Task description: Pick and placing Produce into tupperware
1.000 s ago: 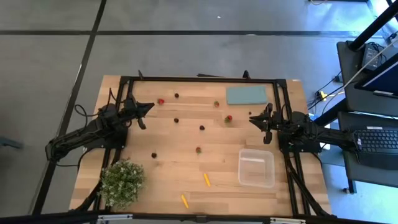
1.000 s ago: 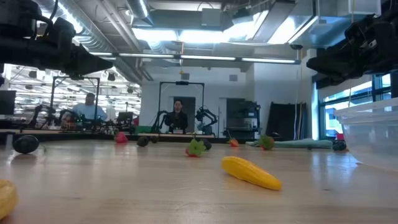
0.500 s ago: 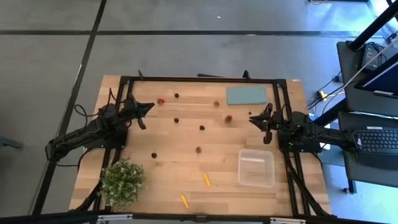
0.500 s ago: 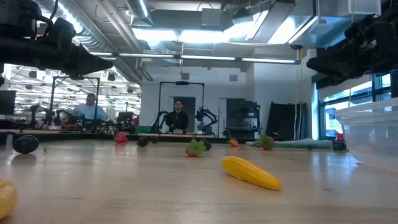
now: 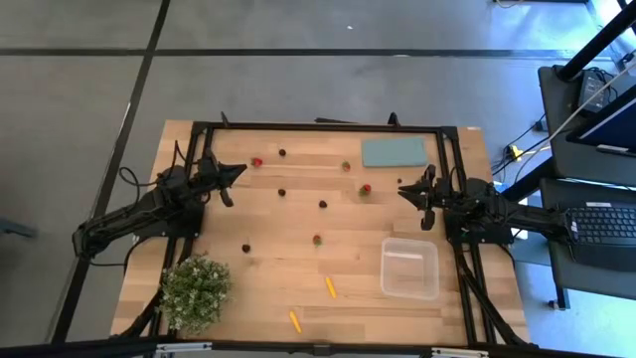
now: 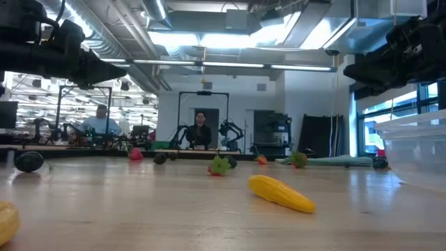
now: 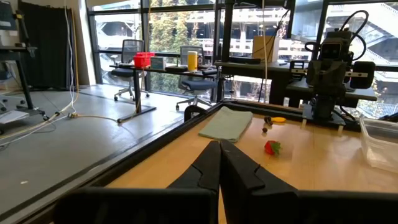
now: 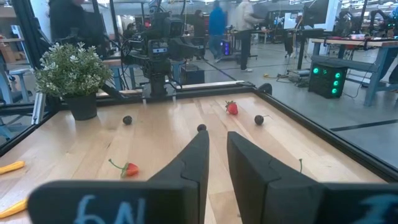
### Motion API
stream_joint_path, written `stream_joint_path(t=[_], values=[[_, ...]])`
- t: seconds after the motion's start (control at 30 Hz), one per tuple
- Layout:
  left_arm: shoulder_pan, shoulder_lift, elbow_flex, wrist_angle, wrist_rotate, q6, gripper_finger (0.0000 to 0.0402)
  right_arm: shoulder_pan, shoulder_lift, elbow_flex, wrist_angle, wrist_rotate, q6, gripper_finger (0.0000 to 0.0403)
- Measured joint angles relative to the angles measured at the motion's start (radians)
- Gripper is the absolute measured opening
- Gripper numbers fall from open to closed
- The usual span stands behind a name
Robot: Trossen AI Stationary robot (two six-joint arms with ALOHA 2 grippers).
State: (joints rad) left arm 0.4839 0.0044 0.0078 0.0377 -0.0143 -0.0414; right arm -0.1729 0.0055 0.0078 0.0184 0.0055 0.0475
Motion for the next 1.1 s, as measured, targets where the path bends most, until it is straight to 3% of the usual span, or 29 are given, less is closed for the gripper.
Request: stream_joint_path(t=[0.4,0.73,1.0,1.1], values=[[0.0,0.0,0.0,0.0,0.0,0.0,0.0,0.0,0.0,0.0,-0.001,-0.008,0.088,0.0062],[0.0,0.0,0.0,0.0,-0.001,0.0,0.0,0.0,0.0,0.0,0.044,-0.007,0.34,0.0062],[0.0,0.0,0.0,0.0,-0.002,0.0,0.0,0.0,0.0,0.0,0.044,-0.007,0.341,0.0065],[0.0,0.0,0.0,0.0,-0.002,0.0,0.0,0.0,0.0,0.0,0.058,-0.007,0.345,0.0084]])
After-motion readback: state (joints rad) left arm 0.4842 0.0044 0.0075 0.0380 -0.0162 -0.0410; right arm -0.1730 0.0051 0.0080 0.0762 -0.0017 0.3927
